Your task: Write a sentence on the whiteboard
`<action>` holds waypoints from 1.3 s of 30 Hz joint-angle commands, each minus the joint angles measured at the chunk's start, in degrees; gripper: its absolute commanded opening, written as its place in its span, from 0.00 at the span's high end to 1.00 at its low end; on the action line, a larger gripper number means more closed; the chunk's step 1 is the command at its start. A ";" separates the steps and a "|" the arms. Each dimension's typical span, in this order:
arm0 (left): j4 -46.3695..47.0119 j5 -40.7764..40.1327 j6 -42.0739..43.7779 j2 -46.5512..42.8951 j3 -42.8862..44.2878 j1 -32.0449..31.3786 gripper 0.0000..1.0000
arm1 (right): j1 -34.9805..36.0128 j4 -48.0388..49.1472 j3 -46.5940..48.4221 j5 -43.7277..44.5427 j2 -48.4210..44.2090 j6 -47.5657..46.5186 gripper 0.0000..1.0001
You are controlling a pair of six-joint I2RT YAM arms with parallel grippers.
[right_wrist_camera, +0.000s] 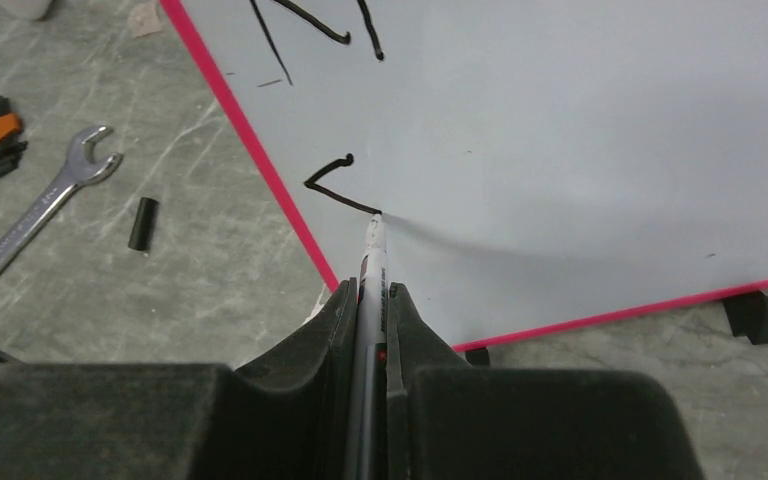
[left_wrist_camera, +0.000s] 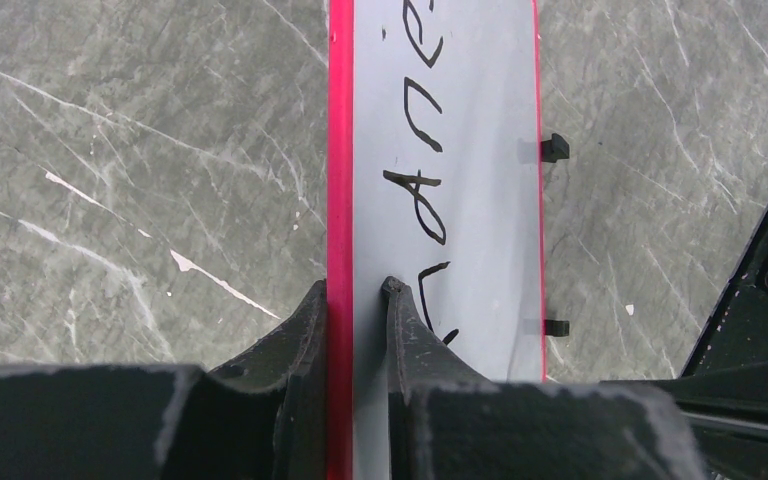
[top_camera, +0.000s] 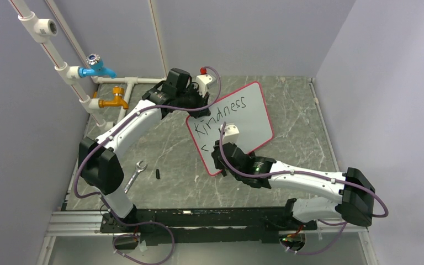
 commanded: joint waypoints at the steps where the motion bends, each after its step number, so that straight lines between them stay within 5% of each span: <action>1: -10.08 -12.00 7.34 2.97 -3.38 -1.24 1.00 | -0.29 -2.59 -0.78 3.49 -0.60 1.34 1.00; 25: -10.21 -11.92 7.50 2.70 -3.39 -1.25 1.00 | 0.52 4.24 1.80 -5.78 2.29 -5.32 1.00; 39: -10.53 -11.42 7.53 2.61 -2.88 -1.25 1.00 | -0.24 9.62 -2.36 -1.09 -8.54 -6.90 1.00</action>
